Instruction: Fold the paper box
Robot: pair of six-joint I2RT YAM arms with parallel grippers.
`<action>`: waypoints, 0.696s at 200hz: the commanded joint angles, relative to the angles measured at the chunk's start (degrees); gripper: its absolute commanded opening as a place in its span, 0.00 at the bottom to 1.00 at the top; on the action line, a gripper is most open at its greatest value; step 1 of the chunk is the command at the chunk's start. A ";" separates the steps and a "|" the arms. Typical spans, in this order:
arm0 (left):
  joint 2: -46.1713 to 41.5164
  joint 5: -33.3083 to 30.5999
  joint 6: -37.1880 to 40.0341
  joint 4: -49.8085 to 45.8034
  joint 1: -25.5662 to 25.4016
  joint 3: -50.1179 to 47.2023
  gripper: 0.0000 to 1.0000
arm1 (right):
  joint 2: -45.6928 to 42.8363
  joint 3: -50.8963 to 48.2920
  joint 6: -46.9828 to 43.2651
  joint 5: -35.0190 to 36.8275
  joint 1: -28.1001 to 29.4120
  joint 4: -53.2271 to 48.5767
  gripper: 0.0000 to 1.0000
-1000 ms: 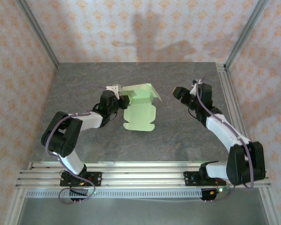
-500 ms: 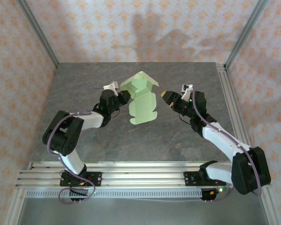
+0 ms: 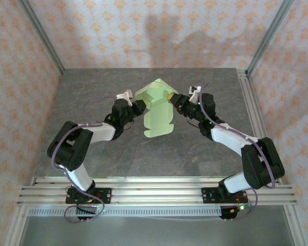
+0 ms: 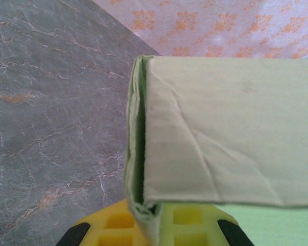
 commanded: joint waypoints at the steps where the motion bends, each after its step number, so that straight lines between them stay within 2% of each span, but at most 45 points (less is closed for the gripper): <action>1: -1.42 -1.73 2.15 0.87 -0.59 0.66 0.00 | 0.49 1.68 0.27 -0.19 0.33 2.61 0.29; 27: -1.66 -2.37 3.25 -0.03 -0.83 0.77 0.00 | 1.13 2.81 -0.53 0.33 0.30 -2.13 0.23; 68: -1.92 -3.73 4.28 -1.56 -0.91 0.86 0.00 | 0.83 2.82 -0.41 1.28 0.29 -5.27 0.00; 98: -1.61 -4.08 5.10 -2.48 -1.01 1.20 0.00 | 0.23 2.81 -1.12 2.67 0.34 -7.73 0.00; 114: -1.48 -4.17 5.33 -2.64 -1.03 1.31 0.00 | 0.01 2.73 -1.64 3.54 0.33 -8.88 0.23; 139: -1.40 -4.24 5.37 -2.75 -1.04 1.54 0.00 | 0.71 2.91 -1.54 2.86 0.29 -8.45 0.29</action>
